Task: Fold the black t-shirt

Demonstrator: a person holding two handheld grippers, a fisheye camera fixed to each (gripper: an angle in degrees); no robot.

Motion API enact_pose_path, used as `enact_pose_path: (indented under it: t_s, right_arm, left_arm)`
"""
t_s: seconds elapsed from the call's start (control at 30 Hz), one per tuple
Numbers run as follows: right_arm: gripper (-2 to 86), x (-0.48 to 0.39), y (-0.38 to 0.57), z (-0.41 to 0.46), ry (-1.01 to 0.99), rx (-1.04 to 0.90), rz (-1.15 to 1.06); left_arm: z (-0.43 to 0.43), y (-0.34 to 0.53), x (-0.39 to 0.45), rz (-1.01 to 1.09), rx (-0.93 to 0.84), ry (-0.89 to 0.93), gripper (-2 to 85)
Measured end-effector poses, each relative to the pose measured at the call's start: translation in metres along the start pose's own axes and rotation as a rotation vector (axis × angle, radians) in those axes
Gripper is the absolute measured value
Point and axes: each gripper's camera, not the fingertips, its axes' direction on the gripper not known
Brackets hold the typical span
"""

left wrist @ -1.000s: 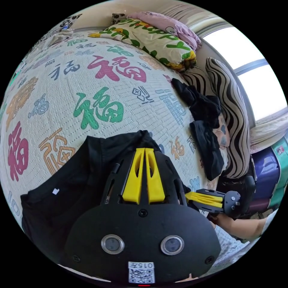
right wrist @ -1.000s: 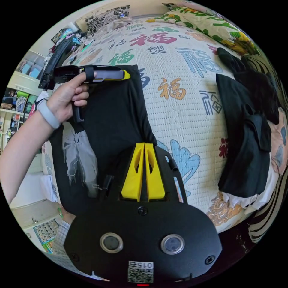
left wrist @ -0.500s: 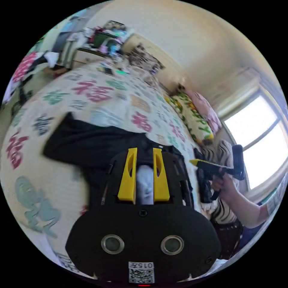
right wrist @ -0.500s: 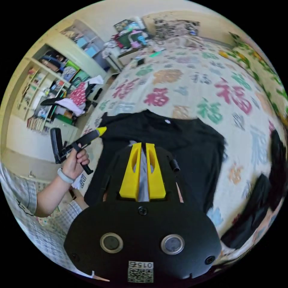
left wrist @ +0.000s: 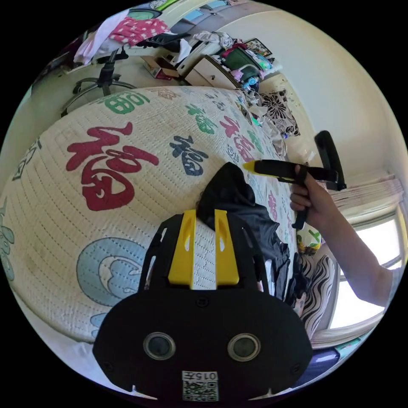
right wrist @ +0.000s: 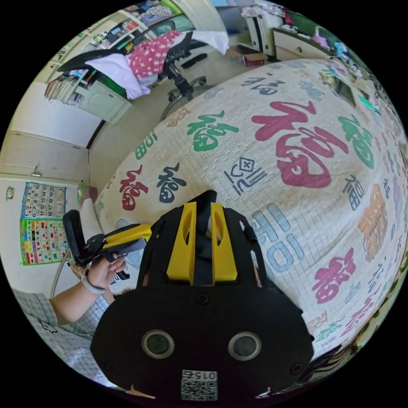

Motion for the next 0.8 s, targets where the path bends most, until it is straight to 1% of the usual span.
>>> enact_pose_path:
  t_s: [0.1, 0.13, 0.23, 0.3, 0.4, 0.53, 0.67, 0.8]
  right_arm:
    - [5.0, 0.000, -0.036, 0.026, 0.031, -0.121, 0.008]
    - [2.4, -0.001, -0.047, 0.031, 0.055, -0.146, 0.010]
    - [-0.3, -0.006, -0.068, 0.036, 0.030, -0.162, -0.036]
    - [-0.8, -0.010, -0.077, 0.036, 0.020, -0.162, -0.065]
    - [-1.0, -0.019, -0.088, 0.030, 0.002, -0.111, -0.119]
    - [-1.0, -0.028, -0.090, 0.019, 0.066, -0.072, -0.209]
    - [-1.0, -0.013, -0.064, -0.012, 0.019, 0.043, -0.220]
    - [-1.0, 0.013, -0.015, -0.045, -0.039, 0.155, -0.190]
  left_arm:
    - [-0.014, 0.001, -0.008, -0.015, -0.011, 0.041, 1.2]
    - [-0.018, 0.001, -0.008, -0.013, -0.007, 0.043, 0.7]
    - [-0.042, 0.006, -0.010, 0.007, 0.025, 0.065, -0.2]
    - [-0.061, 0.013, -0.008, 0.027, 0.049, 0.042, -0.5]
    - [-0.076, 0.025, -0.002, 0.067, 0.069, -0.012, -0.6]
    - [-0.091, 0.034, 0.013, 0.128, 0.097, -0.039, -0.6]
    - [-0.109, 0.048, 0.048, 0.283, 0.111, -0.067, -0.6]
    - [-0.118, 0.075, 0.094, 0.469, 0.071, -0.034, -0.5]
